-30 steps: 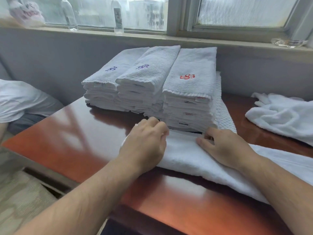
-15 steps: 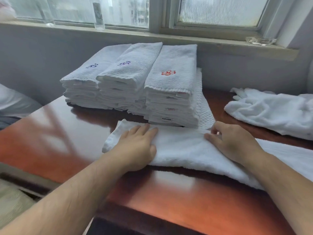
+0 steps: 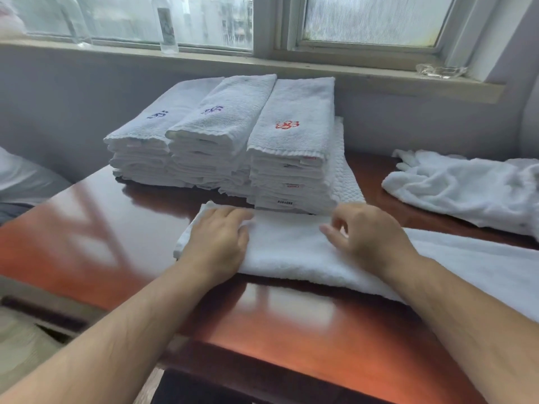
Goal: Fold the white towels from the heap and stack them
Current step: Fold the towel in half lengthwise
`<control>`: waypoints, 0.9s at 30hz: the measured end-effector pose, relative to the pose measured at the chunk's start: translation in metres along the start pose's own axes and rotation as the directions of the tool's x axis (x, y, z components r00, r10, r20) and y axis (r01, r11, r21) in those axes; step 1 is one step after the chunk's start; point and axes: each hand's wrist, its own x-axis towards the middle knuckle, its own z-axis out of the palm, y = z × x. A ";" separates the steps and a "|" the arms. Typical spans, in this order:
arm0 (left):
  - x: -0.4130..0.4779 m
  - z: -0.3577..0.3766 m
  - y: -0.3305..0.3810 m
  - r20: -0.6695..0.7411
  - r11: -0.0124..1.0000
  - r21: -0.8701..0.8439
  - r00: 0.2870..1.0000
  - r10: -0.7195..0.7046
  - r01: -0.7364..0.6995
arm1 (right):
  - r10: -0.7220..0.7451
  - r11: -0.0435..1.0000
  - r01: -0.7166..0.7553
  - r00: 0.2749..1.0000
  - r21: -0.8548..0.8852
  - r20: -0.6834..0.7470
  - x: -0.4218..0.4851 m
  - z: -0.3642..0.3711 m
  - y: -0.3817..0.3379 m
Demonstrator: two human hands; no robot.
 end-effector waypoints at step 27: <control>0.020 -0.056 -0.056 0.287 0.890 0.219 0.845 -0.451 0.401 | 0.043 0.941 -0.101 0.982 0.323 0.184 -0.008 0.036 -0.069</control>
